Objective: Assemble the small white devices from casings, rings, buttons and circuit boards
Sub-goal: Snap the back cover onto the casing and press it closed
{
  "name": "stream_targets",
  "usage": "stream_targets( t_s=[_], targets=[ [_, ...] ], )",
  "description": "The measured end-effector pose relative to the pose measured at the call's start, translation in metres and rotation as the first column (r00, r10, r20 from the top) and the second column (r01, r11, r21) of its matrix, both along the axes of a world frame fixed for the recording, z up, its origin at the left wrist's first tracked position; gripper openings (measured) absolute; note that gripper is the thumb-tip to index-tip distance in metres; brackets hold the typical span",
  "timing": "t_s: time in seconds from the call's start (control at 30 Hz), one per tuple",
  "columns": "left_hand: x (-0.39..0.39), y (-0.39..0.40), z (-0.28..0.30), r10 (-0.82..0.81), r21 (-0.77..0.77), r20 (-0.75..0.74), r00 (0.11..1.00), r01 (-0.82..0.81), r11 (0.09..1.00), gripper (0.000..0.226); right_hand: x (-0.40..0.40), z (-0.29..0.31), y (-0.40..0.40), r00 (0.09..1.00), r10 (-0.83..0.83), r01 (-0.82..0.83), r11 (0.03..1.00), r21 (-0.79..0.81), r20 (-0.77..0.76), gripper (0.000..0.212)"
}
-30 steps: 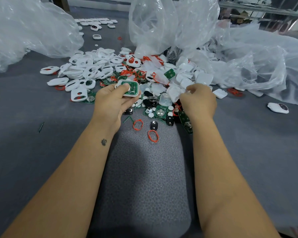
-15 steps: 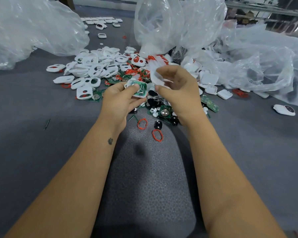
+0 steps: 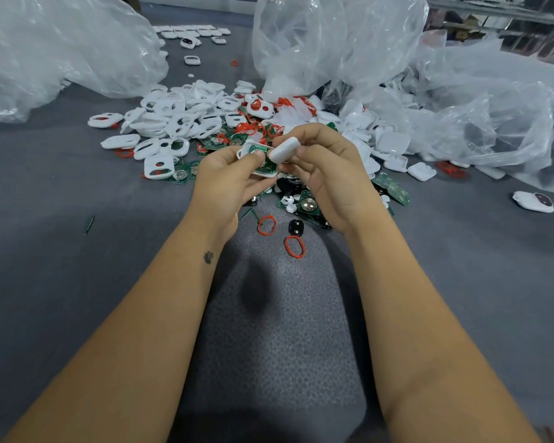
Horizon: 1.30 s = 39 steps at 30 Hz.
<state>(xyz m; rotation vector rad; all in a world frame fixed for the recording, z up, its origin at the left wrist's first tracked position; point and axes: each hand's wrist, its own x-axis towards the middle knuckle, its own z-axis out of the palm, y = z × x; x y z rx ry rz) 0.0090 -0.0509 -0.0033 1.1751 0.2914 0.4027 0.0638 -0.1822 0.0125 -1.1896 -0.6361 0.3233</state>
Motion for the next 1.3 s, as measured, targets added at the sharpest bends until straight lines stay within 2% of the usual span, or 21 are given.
stream_targets(
  t_s=[0.13, 0.27, 0.37, 0.5, 0.6, 0.7, 0.83, 0.93, 1.03, 1.2, 1.3],
  targets=[
    [0.000, 0.000, 0.000, -0.019, -0.007, 0.001, 1.000, 0.019, 1.000, 0.010, 0.001, -0.001, 0.000, 0.999, -0.042, 0.043, 0.997, -0.061, 0.008, 0.025],
    [0.000, -0.002, 0.001, -0.061, -0.034, 0.016, 0.998, 0.062, 0.998, 0.008, 0.000, -0.003, 0.003, 0.932, -0.249, 0.307, 0.928, -0.210, 0.263, 0.030],
    [0.001, -0.001, 0.001, -0.067, -0.085, 0.018, 0.998, 0.068, 0.994, 0.009, -0.003, -0.004, 0.006, 0.872, -0.324, 0.428, 0.868, -0.251, 0.367, 0.025],
    [0.001, 0.000, -0.001, -0.099, -0.119, 0.059, 0.993, 0.106, 0.987, 0.013, -0.005, -0.005, 0.006, 0.847, -0.327, 0.471, 0.827, -0.307, 0.419, 0.014],
    [0.002, 0.001, -0.001, -0.095, -0.143, 0.075, 0.993, 0.105, 0.984, 0.015, -0.006, -0.004, 0.005, 0.851, -0.252, 0.434, 0.832, -0.346, 0.461, 0.024],
    [0.002, 0.004, -0.001, -0.086, -0.167, 0.062, 0.994, 0.095, 0.981, 0.015, -0.005, -0.003, 0.006, 0.863, -0.284, 0.433, 0.843, -0.320, 0.418, 0.028],
    [0.002, 0.006, 0.000, -0.070, -0.218, 0.014, 0.997, 0.071, 0.973, 0.021, 0.004, 0.002, -0.002, 0.852, -0.492, 0.520, 0.837, -0.173, 0.181, 0.036],
    [0.003, 0.007, 0.000, -0.066, -0.193, 0.000, 0.998, 0.065, 0.979, 0.026, 0.008, 0.004, -0.007, 0.845, -0.528, 0.535, 0.836, -0.122, 0.086, 0.041],
    [0.003, 0.008, 0.000, -0.075, -0.196, 0.007, 0.997, 0.075, 0.978, 0.018, 0.005, 0.003, -0.003, 0.864, -0.493, 0.502, 0.855, -0.129, 0.098, 0.036],
    [0.003, 0.010, -0.002, -0.064, -0.246, 0.024, 0.998, 0.068, 0.967, 0.012, 0.001, 0.001, 0.002, 0.878, -0.427, 0.467, 0.862, -0.195, 0.215, 0.030],
    [0.003, 0.010, -0.002, -0.072, -0.266, 0.027, 0.997, 0.077, 0.961, 0.012, 0.003, -0.004, 0.002, 0.841, -0.444, 0.528, 0.799, -0.288, 0.310, 0.036]
  ],
)
